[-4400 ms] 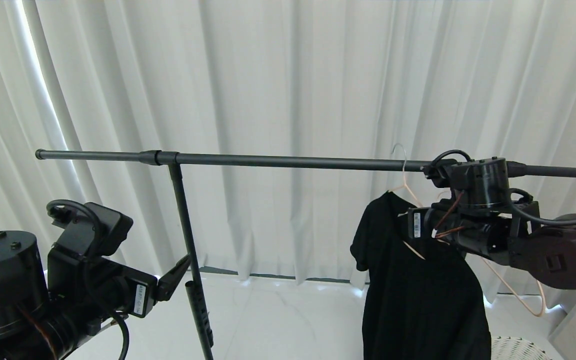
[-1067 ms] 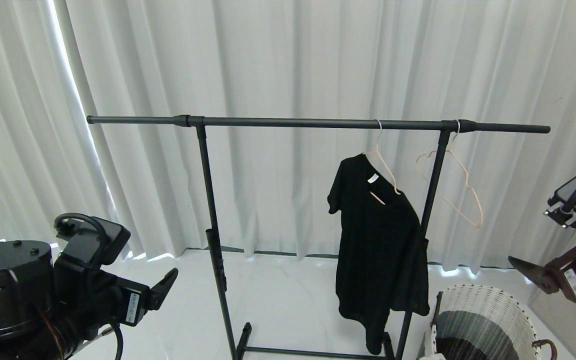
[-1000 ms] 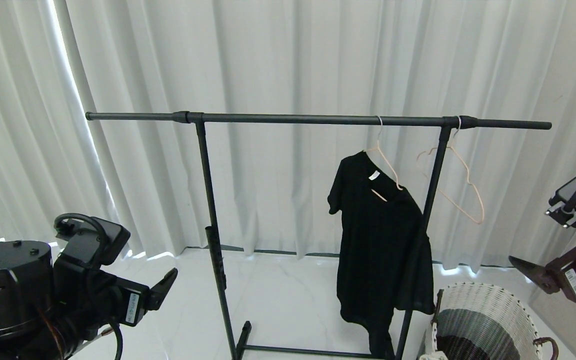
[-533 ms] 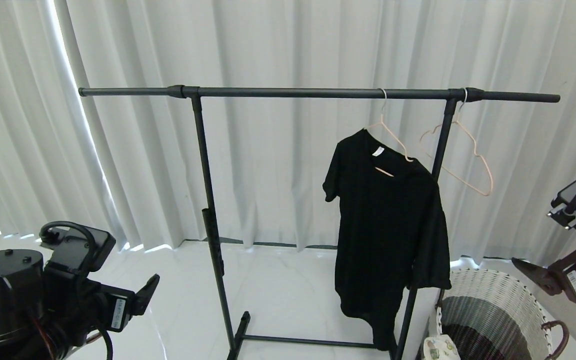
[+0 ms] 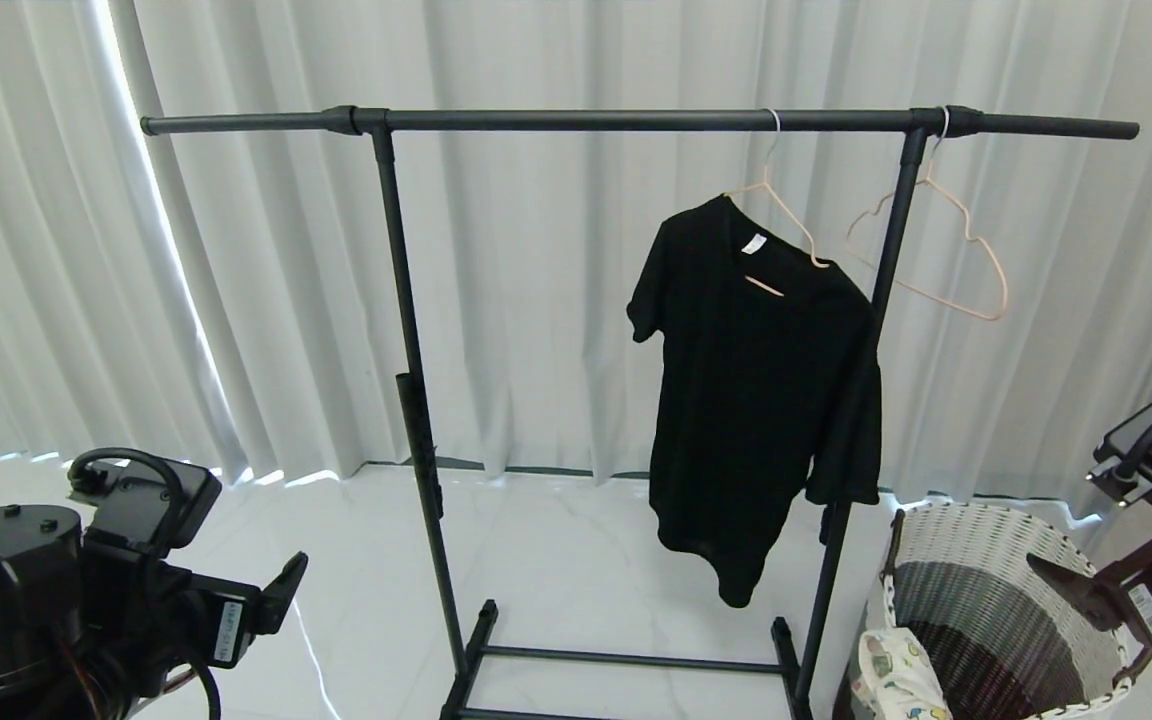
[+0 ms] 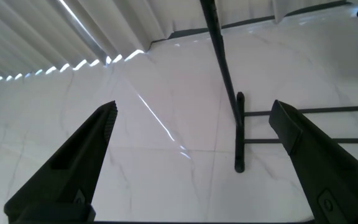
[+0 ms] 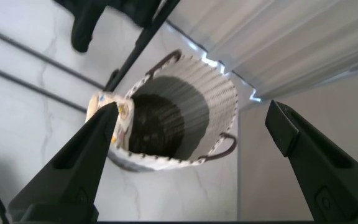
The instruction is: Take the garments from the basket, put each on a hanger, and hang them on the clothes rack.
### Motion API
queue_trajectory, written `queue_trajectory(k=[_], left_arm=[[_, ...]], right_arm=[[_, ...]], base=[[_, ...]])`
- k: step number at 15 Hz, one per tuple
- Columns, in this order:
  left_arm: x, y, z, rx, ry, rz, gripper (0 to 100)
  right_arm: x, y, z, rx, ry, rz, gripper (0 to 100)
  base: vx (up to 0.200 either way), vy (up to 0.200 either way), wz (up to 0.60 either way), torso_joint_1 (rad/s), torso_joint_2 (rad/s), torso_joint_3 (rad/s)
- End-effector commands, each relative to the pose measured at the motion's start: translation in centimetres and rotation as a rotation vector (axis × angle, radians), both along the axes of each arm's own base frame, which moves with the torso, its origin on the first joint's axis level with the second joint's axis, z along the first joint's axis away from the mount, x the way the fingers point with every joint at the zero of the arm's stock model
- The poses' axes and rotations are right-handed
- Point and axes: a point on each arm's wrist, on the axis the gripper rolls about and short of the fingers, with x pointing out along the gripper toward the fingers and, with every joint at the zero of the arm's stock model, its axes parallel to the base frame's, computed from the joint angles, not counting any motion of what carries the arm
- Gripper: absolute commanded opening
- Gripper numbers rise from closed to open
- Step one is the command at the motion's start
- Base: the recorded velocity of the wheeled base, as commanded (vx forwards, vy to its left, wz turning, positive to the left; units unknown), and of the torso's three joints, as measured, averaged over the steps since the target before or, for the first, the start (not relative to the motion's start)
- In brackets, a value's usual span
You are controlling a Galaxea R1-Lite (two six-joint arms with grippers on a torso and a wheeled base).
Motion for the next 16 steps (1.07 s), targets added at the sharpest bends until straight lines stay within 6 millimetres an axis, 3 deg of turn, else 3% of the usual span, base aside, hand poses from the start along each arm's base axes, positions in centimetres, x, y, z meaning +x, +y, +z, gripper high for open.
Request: queue_trajectory(k=[1, 5, 12, 16], left_arm=[[0.0, 0.0, -0.1, 0.003, 0.006, -0.001, 100], [-0.1, 0.0, 0.0, 0.008, -0.002, -0.005, 100], [-0.1, 0.0, 0.2, 0.03, -0.01, -0.013, 100], [0.1, 0.0, 0.5, 0.022, -0.02, -0.007, 100]], right_arm=[[-0.3, -0.2, -0.3, -0.005, 0.007, 0.0, 100], [-1.4, -0.6, -0.5, 0.002, -0.011, 0.0, 100], [-2.6, -1.2, -1.4, -0.002, -0.003, -0.007, 100], [-2.1, -1.0, -1.8, -0.006, 0.033, 0.008, 100]], base=[[0.0, 0.0, 0.0, -0.105, 0.32, 0.207], [0.0, 0.0, 0.0, -0.031, 0.09, 0.055], [0.0, -0.2, 0.0, 0.0, 0.01, 0.008], [0.05, 0.05, 0.0, -0.002, 0.0, 0.001]])
